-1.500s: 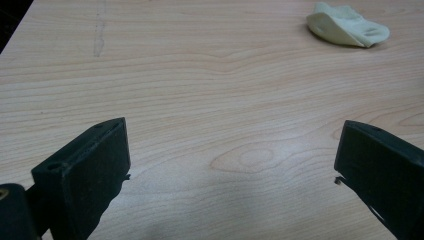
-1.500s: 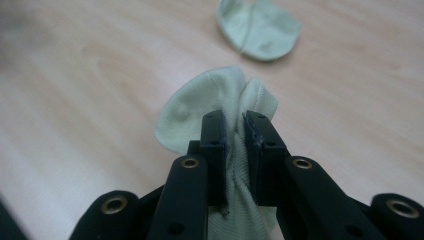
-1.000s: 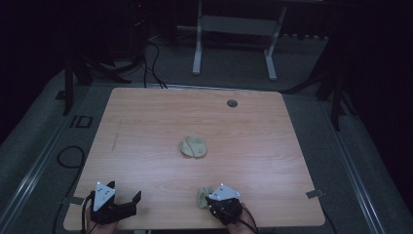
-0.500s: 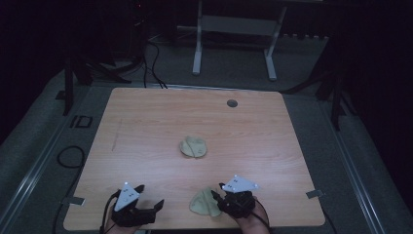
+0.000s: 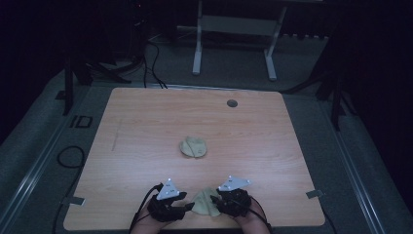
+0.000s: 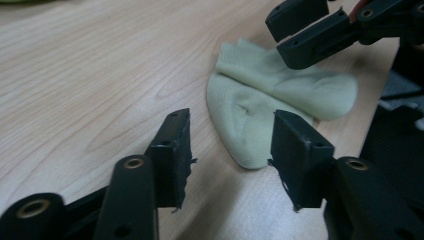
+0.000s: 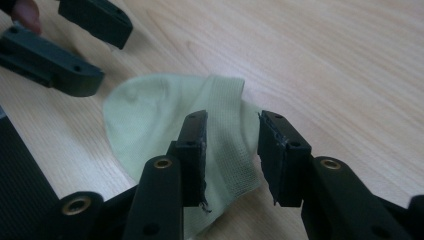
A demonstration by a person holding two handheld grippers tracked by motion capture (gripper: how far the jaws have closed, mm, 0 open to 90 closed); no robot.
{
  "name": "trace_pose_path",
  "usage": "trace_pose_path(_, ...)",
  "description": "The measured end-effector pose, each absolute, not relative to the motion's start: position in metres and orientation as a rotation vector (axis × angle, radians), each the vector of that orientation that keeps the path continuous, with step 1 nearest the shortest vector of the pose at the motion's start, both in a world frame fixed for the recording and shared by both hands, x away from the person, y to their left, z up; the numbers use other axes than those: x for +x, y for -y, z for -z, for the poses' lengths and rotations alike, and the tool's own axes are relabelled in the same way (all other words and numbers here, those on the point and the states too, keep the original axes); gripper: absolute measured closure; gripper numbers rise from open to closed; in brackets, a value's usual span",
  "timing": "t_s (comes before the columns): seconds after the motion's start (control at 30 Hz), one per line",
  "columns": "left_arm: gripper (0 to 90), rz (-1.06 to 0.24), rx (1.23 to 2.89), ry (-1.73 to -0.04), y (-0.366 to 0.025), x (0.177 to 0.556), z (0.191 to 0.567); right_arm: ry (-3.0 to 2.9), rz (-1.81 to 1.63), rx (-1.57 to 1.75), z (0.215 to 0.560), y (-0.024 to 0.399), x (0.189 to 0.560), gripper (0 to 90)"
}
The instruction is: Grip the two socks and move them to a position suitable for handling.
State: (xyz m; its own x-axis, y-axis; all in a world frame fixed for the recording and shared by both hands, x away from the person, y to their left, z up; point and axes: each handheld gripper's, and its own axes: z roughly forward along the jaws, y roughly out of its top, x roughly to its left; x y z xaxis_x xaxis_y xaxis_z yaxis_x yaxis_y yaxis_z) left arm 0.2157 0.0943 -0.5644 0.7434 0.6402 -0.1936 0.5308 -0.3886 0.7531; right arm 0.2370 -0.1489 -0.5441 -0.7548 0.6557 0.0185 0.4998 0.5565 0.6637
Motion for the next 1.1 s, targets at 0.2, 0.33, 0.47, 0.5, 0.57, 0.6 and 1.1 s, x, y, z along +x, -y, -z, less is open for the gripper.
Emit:
trace_pose_path(0.2, 56.8, -0.145, 2.125, -0.871, -0.083, 0.221, 0.571, -2.597, -0.928, 0.995, 0.554, 0.147, 0.239, 67.6)
trace_pose_path(0.33, 63.6, -0.169, 2.145, -0.858, -0.079, 0.221, 0.571, -2.598, -0.926, 0.976, 0.554, 0.145, 0.236, 75.2)
trace_pose_path(0.47, 75.0, -0.202, 2.154, -0.871, -0.077, 0.22, 0.571, -2.605, -0.938, 0.981, 0.554, 0.144, 0.236, 81.3)
trace_pose_path(0.5, 83.5, -0.196, 2.149, -0.876, -0.076, 0.22, 0.571, -2.599, -0.95, 0.994, 0.552, 0.145, 0.235, 82.1)
trace_pose_path(0.57, 86.7, -0.211, 2.149, -0.875, -0.076, 0.219, 0.571, -2.587, -0.988, 1.0, 0.546, 0.146, 0.232, 82.3)
trace_pose_path(0.6, 87.2, -0.214, 2.148, -0.878, -0.076, 0.219, 0.571, -2.577, -1.007, 1.0, 0.542, 0.147, 0.23, 82.2)
trace_pose_path(1.1, 88.2, -0.242, 2.106, -0.891, -0.1, 0.216, 0.538, -2.394, -1.203, 1.108, 0.491, 0.205, 0.218, 82.6)
